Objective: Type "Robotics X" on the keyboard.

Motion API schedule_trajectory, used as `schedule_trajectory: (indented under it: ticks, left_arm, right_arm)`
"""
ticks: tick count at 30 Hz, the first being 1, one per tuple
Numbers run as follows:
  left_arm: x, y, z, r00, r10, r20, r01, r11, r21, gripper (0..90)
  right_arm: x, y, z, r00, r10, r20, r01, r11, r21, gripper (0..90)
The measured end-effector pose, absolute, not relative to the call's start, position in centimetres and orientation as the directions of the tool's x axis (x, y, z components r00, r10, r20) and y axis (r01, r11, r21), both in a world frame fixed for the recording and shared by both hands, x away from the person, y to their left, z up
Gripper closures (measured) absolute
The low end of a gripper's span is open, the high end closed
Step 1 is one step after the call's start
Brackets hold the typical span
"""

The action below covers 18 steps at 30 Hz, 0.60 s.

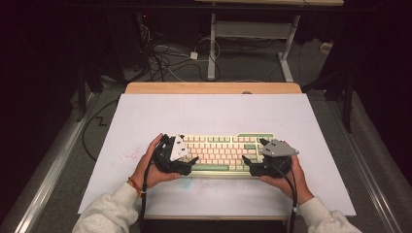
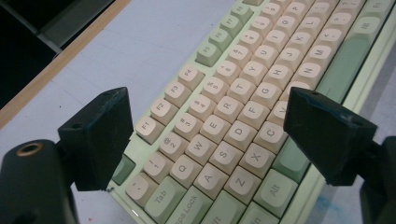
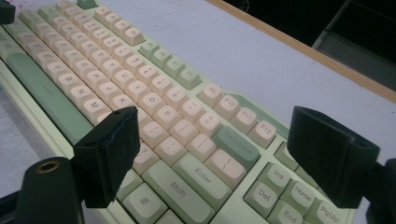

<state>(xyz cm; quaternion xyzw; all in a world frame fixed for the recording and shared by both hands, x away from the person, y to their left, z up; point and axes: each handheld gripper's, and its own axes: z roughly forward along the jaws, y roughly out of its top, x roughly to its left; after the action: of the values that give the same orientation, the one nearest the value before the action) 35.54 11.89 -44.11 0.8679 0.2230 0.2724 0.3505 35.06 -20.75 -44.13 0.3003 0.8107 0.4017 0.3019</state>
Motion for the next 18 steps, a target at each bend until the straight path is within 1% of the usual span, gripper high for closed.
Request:
schedule_trajectory:
  ticks: [18]
  left_arm:
    - [34.55, 12.79, -43.38, 0.74, 0.586, 0.33, 0.17, -0.637, 0.752, 14.9]
  right_arm:
    - [34.33, -20.83, -43.37, -0.617, 0.737, -0.277, 0.231, 0.505, 0.832, 18.5]
